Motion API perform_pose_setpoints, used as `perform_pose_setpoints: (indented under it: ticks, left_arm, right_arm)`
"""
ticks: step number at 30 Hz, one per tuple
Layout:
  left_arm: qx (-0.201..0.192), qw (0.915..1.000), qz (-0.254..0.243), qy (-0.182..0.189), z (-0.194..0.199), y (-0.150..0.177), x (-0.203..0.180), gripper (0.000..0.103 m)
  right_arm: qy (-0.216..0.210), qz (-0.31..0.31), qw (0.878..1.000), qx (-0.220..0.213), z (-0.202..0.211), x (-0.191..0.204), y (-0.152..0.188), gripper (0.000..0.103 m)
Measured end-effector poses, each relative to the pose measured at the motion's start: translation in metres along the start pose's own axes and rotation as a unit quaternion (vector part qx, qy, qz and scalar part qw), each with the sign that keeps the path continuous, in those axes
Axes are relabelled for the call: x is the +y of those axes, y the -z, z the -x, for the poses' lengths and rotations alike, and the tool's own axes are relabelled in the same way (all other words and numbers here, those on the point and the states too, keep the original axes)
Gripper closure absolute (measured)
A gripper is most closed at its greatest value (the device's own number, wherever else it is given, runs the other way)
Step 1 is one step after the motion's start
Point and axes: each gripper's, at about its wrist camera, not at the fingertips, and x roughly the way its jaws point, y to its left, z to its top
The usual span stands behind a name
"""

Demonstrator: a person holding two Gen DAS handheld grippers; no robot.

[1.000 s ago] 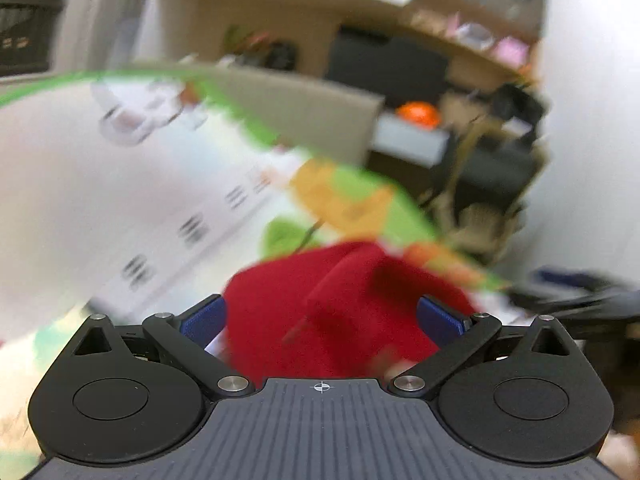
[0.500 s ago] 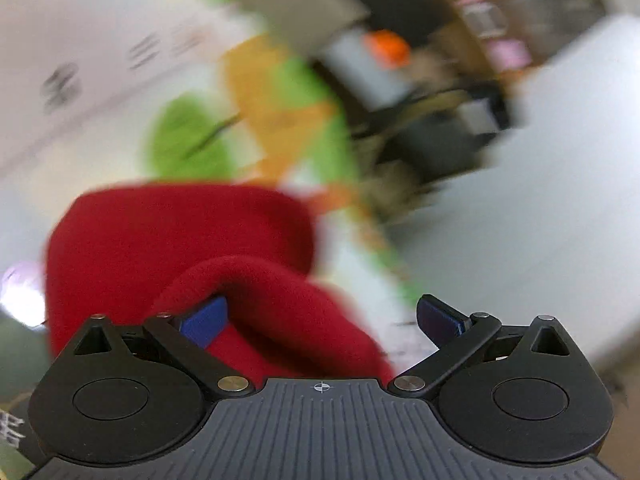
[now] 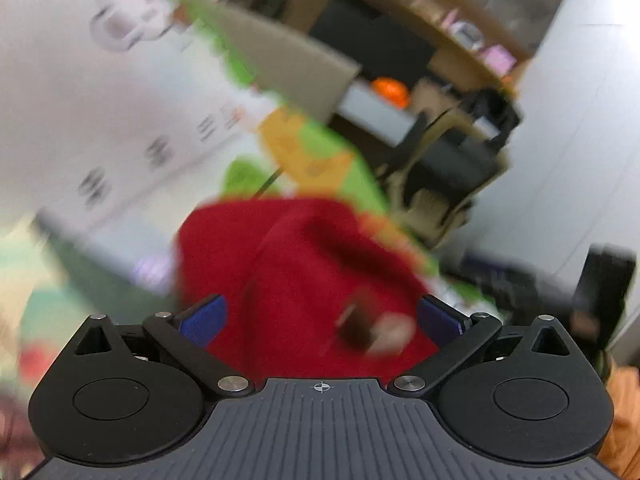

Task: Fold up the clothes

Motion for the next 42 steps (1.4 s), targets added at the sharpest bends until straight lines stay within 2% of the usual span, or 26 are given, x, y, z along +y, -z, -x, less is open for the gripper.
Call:
perform_pose_setpoints:
  ticks: [2, 3, 5, 8, 11, 14, 16, 18, 21, 24, 28, 31, 34, 36, 39, 40, 42]
  left_arm:
    - [0.015, 0.9991, 0.028, -0.026, 0.000, 0.018, 0.016, 0.000]
    - [0.020, 0.9986, 0.028, -0.040, -0.001, 0.026, 0.020, 0.000]
    - [0.027, 0.9971, 0.027, -0.065, -0.002, 0.040, 0.028, 0.000]
    - [0.016, 0.9978, 0.036, -0.053, 0.013, 0.045, 0.028, 0.000]
    - [0.003, 0.9982, 0.044, -0.040, 0.027, 0.047, 0.027, 0.000]
    - [0.015, 0.9995, 0.022, -0.017, 0.031, 0.058, 0.015, 0.000]
    - [0.037, 0.9993, -0.002, -0.009, 0.027, 0.069, 0.005, 0.000]
    - [0.056, 0.9977, -0.029, -0.022, 0.025, 0.081, -0.008, 0.000]
    - [0.055, 0.9963, -0.057, -0.035, 0.034, 0.091, -0.028, 0.000]
    - [0.059, 0.9954, -0.072, -0.020, 0.041, 0.100, -0.042, 0.000]
    - [0.074, 0.9893, -0.095, -0.082, 0.027, 0.113, -0.044, 0.000]
    - [0.060, 0.9883, -0.107, -0.091, 0.028, 0.120, -0.047, 0.000]
    - [0.047, 0.9867, -0.125, -0.093, 0.028, 0.127, -0.047, 0.000]
    - [0.036, 0.9869, -0.129, -0.090, 0.026, 0.129, -0.046, 0.000]
    - [0.028, 0.9869, -0.131, -0.091, 0.029, 0.132, -0.048, 0.000]
    - [0.026, 0.9872, -0.129, -0.089, 0.030, 0.133, -0.048, 0.000]
    - [0.024, 0.9874, -0.129, -0.088, 0.030, 0.134, -0.047, 0.000]
  right_arm:
    - [0.039, 0.015, 0.999, 0.034, -0.034, -0.002, 0.011, 0.000]
    - [0.056, 0.015, 0.997, 0.054, -0.049, -0.004, 0.017, 0.000]
    - [0.059, -0.031, 0.995, 0.077, -0.068, -0.017, 0.028, 0.000]
    - [0.073, -0.037, 0.994, 0.067, -0.052, -0.020, 0.029, 0.000]
    - [0.044, -0.026, 0.998, 0.030, -0.008, -0.010, 0.031, 0.000]
    - [-0.058, -0.018, 0.998, 0.011, 0.039, -0.003, 0.039, 0.000]
    - [-0.087, 0.030, 0.995, 0.027, 0.061, 0.013, 0.057, 0.000]
    - [-0.065, 0.038, 0.997, 0.034, 0.061, 0.015, 0.062, 0.000]
    - [-0.032, 0.049, 0.997, 0.045, 0.061, 0.018, 0.069, 0.000]
    - [0.001, 0.061, 0.997, 0.056, 0.061, 0.022, 0.076, 0.000]
    - [0.045, 0.076, 0.994, 0.070, 0.061, 0.026, 0.085, 0.000]
    - [0.072, 0.087, 0.991, 0.078, 0.063, 0.028, 0.090, 0.000]
    - [0.027, 0.069, 0.997, 0.037, 0.083, 0.019, 0.056, 0.000]
    - [0.056, 0.072, 0.996, 0.005, 0.078, 0.014, 0.034, 0.000]
    - [0.128, 0.095, 0.986, -0.048, 0.054, 0.016, 0.012, 0.000]
    - [0.134, 0.094, 0.985, -0.057, 0.043, 0.017, 0.007, 0.000]
    - [0.104, 0.090, 0.989, -0.048, 0.016, 0.024, -0.002, 0.000]
